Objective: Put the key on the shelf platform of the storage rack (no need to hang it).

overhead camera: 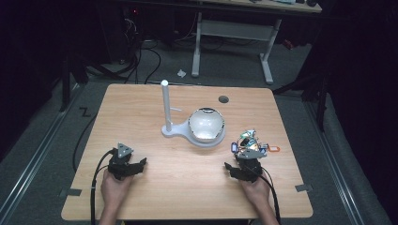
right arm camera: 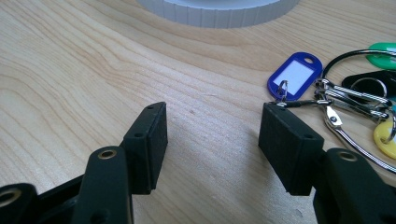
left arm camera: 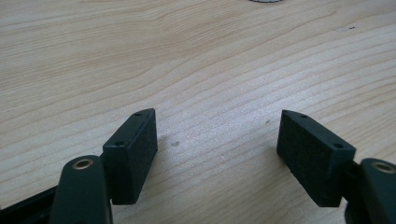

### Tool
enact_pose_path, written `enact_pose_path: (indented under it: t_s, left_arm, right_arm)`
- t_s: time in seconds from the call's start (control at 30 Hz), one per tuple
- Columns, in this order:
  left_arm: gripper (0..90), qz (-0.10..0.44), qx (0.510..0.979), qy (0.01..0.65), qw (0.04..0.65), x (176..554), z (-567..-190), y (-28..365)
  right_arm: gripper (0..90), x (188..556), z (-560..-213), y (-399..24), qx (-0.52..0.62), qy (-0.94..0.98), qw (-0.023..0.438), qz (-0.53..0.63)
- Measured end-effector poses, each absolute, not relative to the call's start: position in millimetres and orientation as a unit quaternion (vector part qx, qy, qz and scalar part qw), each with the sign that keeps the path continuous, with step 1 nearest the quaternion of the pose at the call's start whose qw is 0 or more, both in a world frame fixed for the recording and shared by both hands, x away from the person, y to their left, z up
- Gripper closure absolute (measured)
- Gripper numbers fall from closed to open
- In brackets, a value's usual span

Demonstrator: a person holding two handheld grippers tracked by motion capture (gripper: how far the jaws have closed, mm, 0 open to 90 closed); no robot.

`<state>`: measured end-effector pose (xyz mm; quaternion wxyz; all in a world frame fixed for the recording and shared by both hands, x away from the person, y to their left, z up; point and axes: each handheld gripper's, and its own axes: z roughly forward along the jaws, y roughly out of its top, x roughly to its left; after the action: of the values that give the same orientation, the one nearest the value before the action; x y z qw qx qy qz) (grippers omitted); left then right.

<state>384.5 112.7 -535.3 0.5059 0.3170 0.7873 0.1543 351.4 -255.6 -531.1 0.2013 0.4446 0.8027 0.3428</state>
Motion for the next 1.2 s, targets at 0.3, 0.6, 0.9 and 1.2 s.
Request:
enact_pose_path:
  t_s: [0.3,0.6,0.9,1.2]
  left_arm:
    - [29.2,0.154,0.317,0.787,0.506,384.6,-535.2,112.8]
    - [29.2,0.153,0.315,0.788,0.506,384.7,-535.0,112.9]
    - [29.2,0.153,0.316,0.788,0.506,384.7,-535.1,112.8]
    - [29.1,0.153,0.316,0.788,0.506,384.7,-535.1,112.8]
  right_arm:
    - [42.4,351.4,-531.1,-255.6,0.445,0.802,0.201,0.343]
    - [42.2,351.3,-531.0,-255.5,0.447,0.802,0.2,0.342]
    - [44.0,352.3,-529.7,-255.4,0.45,0.803,0.197,0.338]
    - [46.5,350.4,-526.8,-255.9,0.448,0.804,0.199,0.336]
